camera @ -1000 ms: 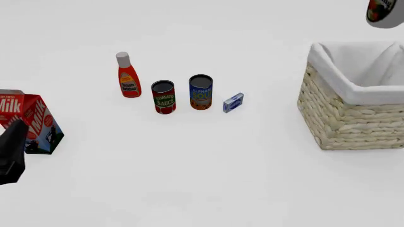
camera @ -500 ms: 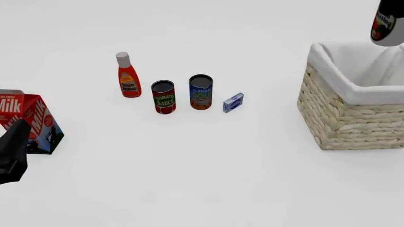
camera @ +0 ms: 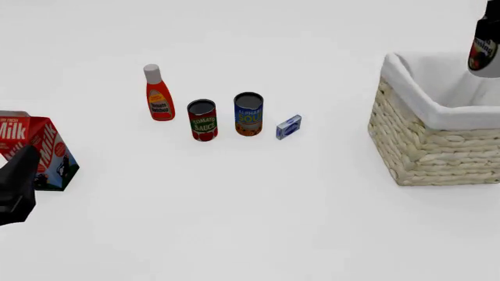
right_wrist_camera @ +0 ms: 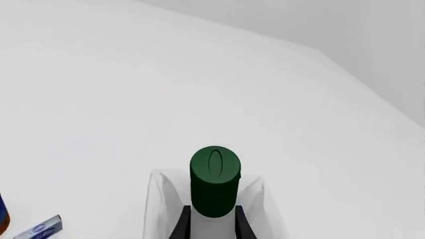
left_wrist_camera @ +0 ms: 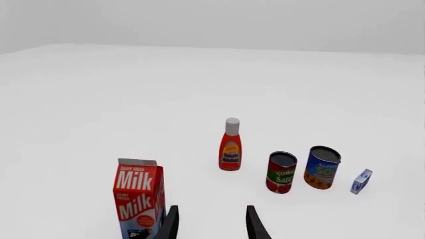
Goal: Pick the salad dressing and place it in the basket.
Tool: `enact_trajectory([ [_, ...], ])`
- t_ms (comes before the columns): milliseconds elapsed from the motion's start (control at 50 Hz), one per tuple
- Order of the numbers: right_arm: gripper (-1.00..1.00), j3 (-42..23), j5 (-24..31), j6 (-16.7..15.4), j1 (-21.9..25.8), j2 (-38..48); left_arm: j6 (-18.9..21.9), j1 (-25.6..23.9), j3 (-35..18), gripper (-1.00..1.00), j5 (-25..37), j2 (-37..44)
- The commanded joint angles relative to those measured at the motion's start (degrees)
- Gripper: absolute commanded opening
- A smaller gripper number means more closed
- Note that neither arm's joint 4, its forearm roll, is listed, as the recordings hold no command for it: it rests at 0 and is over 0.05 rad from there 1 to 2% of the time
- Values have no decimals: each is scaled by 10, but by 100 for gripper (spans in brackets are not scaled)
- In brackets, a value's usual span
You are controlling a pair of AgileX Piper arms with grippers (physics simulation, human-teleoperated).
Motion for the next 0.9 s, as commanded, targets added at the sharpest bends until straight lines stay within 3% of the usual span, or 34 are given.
enact_trajectory([
  [20,-100,12,-17,14,-8,6,-1,-4,1,100,-2,2],
  [180,-100,16,-44,31,-8,29,-1,-6,7,100,-10,4],
  [900,-100,-13,-97,35,-28,144,-4,0,9,100,8,-11],
])
